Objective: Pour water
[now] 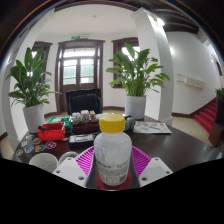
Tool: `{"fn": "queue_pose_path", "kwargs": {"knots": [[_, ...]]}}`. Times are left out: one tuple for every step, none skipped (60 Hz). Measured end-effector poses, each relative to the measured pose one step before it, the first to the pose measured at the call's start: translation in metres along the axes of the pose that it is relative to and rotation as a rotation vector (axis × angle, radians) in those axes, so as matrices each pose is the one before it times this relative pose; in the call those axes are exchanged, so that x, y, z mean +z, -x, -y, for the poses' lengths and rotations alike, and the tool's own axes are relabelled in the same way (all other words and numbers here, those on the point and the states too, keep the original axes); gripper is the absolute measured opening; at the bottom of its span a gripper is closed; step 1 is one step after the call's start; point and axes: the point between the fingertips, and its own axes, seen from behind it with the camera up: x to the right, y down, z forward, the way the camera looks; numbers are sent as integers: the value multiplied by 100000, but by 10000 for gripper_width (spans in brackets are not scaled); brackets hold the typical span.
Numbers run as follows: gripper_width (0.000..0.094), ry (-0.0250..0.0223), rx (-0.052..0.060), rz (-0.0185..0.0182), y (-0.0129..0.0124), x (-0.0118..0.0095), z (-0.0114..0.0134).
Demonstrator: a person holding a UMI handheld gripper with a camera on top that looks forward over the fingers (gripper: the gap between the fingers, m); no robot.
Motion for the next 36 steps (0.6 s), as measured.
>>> {"fn": "queue_pose_path", "kwargs": {"knots": [[542, -239, -73, -216, -31, 6, 38], [555, -215, 161, -209, -22, 10, 23], [564, -155, 79, -261, -20, 15, 8], [576, -162, 16, -255, -15, 36, 5], [595, 388, -267, -285, -53, 6, -35], [619, 1118, -842, -409, -3, 14, -256], [680, 1488, -1328, -1034, -152, 35, -335], [729, 1869, -1938, -1078, -212, -99, -473], [777, 1748, -2150, -1357, -319, -115, -483], [858, 1357, -2320, -1217, -222, -152, -391], [880, 761, -2405, -878, -144, -175, -286], [879, 347, -2267, -236, 13, -241, -205], [869, 359, -1961, -343, -52, -281, -200], [861, 582, -1659, -224, -28, -352, -308], [852, 727, -1434, 392, -120, -491, -440], [847, 817, -884, 456, 317, -573, -351], [849, 733, -516, 724, 291, -491, -303], [849, 427, -355, 994, 342, -556, -231], [849, 240, -340, 1309, 391, -609, -205], [849, 257, -425, 1566, 461, -654, -166], [849, 363, -374, 1805, 447, -679, -173], [848, 317, -13, 1671, 410, -710, -159], [846, 31, 544, 1834, 16, -760, -188], [849, 233, 903, 1409, 387, -812, -96], [848, 151, 851, 1580, 421, -707, 7], [850, -143, 510, 1757, 367, -784, 126], [850, -622, 348, 1705, 362, -799, 265], [849, -1114, 388, 1432, 255, -816, 402], [848, -1158, 623, 1190, 192, -813, 451], [849, -983, 767, 1156, 176, -834, 475], [849, -980, 650, 1128, 136, -801, 514], [848, -1090, 628, 1289, -23, -832, 727], [850, -963, 530, 950, 130, -1207, 526], [850, -823, 688, 911, 102, -855, 545], [849, -728, 599, 1147, 119, -842, 529], [850, -850, 502, 1190, 152, -784, 557]]}}
